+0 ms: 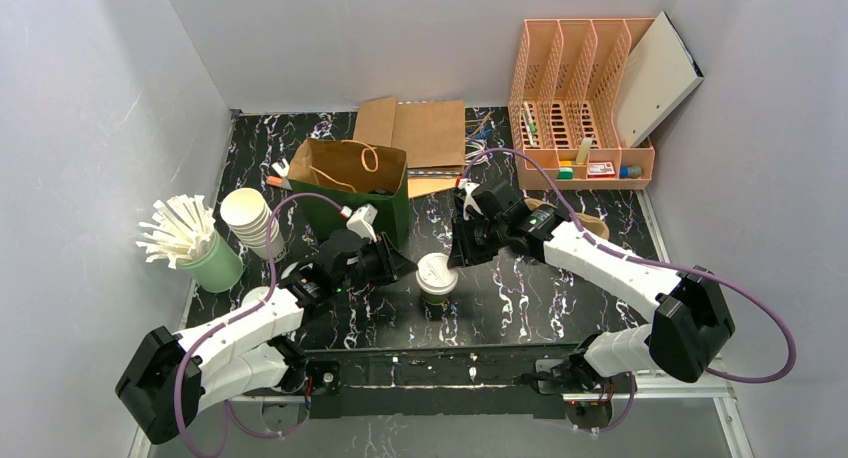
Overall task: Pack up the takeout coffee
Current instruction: Close the cup lid on the coffee cup.
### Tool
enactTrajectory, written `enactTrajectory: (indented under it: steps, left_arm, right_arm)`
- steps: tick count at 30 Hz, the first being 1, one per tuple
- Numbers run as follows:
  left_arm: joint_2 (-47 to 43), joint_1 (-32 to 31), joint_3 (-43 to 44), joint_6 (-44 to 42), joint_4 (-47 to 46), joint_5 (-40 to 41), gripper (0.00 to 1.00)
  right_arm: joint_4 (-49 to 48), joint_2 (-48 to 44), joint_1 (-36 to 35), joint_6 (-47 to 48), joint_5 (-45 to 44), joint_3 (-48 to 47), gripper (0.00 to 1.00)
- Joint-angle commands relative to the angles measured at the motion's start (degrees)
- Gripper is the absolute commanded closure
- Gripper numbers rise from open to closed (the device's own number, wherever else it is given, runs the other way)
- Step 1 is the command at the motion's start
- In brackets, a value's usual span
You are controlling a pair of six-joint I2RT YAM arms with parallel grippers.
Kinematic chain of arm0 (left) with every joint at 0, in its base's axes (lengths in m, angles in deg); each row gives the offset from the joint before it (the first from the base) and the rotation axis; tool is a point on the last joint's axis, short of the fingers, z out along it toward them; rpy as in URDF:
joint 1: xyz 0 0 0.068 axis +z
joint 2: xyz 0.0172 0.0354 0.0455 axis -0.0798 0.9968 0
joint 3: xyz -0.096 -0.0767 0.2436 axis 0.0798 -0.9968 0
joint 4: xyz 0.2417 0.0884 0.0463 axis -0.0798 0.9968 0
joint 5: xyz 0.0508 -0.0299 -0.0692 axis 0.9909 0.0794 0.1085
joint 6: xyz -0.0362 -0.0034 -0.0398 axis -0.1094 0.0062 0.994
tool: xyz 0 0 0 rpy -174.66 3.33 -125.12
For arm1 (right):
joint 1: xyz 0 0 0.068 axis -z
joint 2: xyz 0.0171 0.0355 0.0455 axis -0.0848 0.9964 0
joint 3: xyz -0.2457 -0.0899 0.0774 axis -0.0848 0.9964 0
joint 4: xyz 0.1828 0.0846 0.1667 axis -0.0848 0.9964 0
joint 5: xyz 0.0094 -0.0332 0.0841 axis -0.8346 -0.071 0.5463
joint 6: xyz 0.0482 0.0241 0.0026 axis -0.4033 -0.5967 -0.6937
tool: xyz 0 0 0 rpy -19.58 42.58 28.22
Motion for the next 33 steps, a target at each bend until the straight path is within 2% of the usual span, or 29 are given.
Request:
enactTrajectory:
  steps: [1, 19, 33]
  left_arm:
    - [0.6, -0.3, -1.9, -1.2, 2.8, 0.4, 0.82]
    - [1.9, -1.1, -2.6, -3.1, 6.9, 3.0, 0.84]
    - [3.6, -4.4, -2.6, -4.4, 10.1, 10.2, 0.85]
  right_arm:
    - [-1.3, 0.8, -0.1, 0.7, 0.8, 2.1, 0.69]
    - [1.6, 1.5, -0.5, 2.2, -0.9, -0.1, 0.65]
    - [4.6, 2.8, -4.9, 2.8, -7.6, -1.9, 0.60]
